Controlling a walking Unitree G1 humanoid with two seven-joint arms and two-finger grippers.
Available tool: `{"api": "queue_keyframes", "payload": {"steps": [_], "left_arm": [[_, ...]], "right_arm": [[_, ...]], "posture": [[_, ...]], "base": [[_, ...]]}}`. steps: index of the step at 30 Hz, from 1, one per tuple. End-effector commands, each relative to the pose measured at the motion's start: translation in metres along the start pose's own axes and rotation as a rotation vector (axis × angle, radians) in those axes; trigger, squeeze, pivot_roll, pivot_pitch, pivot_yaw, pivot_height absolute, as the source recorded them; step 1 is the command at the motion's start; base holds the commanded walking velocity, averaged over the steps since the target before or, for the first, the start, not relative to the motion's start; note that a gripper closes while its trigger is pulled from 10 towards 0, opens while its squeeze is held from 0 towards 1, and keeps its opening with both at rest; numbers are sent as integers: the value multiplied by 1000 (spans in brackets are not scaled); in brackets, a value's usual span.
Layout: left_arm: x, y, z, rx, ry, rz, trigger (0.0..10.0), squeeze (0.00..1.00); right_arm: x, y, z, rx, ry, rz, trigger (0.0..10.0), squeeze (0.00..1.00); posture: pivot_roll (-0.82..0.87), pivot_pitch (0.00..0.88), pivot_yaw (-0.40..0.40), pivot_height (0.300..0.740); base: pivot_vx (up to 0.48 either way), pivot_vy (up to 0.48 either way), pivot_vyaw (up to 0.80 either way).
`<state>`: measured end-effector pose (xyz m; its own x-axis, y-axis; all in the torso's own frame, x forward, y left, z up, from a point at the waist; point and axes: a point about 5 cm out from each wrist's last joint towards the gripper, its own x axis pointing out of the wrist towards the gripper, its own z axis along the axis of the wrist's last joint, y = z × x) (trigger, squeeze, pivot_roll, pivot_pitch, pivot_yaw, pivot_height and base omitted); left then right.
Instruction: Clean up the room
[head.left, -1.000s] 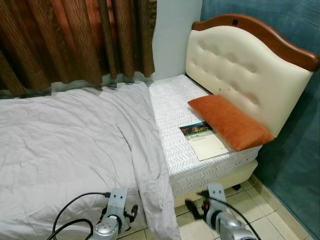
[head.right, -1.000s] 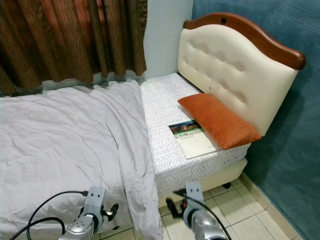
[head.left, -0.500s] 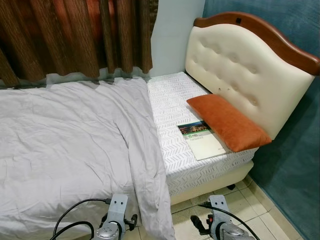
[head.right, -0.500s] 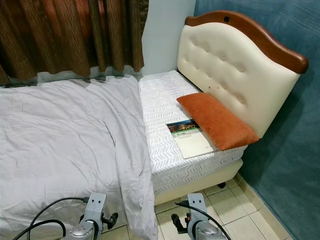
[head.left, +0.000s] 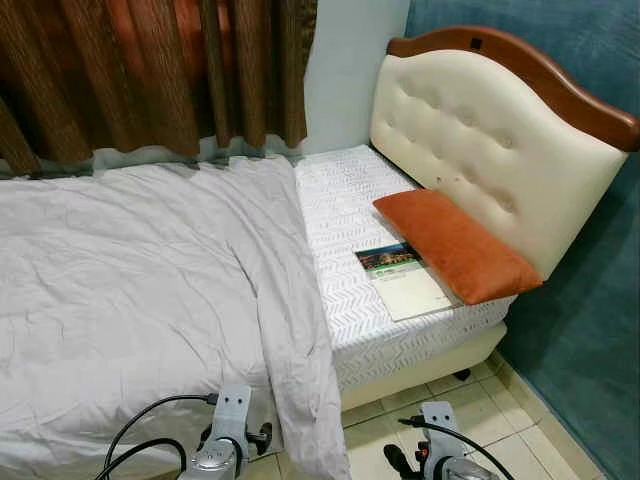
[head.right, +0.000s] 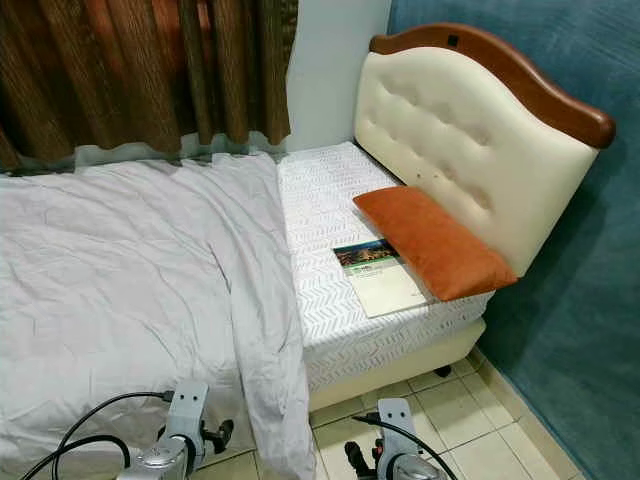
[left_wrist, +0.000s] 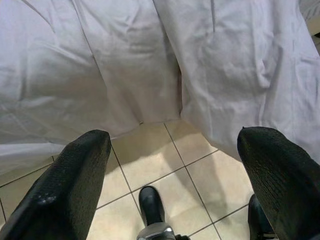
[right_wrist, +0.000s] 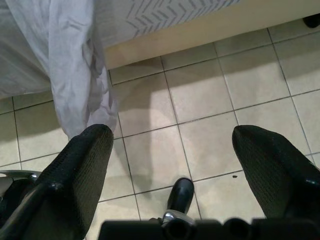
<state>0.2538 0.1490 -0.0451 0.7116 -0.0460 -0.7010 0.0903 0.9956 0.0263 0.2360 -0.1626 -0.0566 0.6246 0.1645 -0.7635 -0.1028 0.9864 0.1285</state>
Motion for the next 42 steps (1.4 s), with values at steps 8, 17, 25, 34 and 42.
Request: {"api": "queue_keyframes", "payload": {"steps": [8, 17, 25, 34, 42], "left_arm": [[1, 0, 6, -32, -7, 10, 10000, 1000], [-4, 1, -23, -32, 109, 13, 10000, 0], [-6, 2, -35, -21, 157, 17, 10000, 0], [-7, 3, -36, -16, 159, 21, 10000, 0], [-9, 3, -44, -1, 183, 9, 10000, 0]], "right_arm": [[0, -1, -1, 6, 7, -10, 10000, 0], [-5, -7, -27, 0, 105, -29, 10000, 0], [-7, -9, -37, -13, 142, -29, 10000, 0], [-8, -9, -41, -5, 165, -19, 10000, 0], [-13, -14, -59, -51, 259, -37, 10000, 0]], "posture": [[36, 0, -62, 740], [35, 0, -53, 740], [39, 0, -51, 740], [40, 0, -50, 740], [37, 0, -48, 740]], "base": [[0, 0, 0], [0, 0, 0], [0, 0, 0], [0, 0, 0], [0, 0, 0]]}}
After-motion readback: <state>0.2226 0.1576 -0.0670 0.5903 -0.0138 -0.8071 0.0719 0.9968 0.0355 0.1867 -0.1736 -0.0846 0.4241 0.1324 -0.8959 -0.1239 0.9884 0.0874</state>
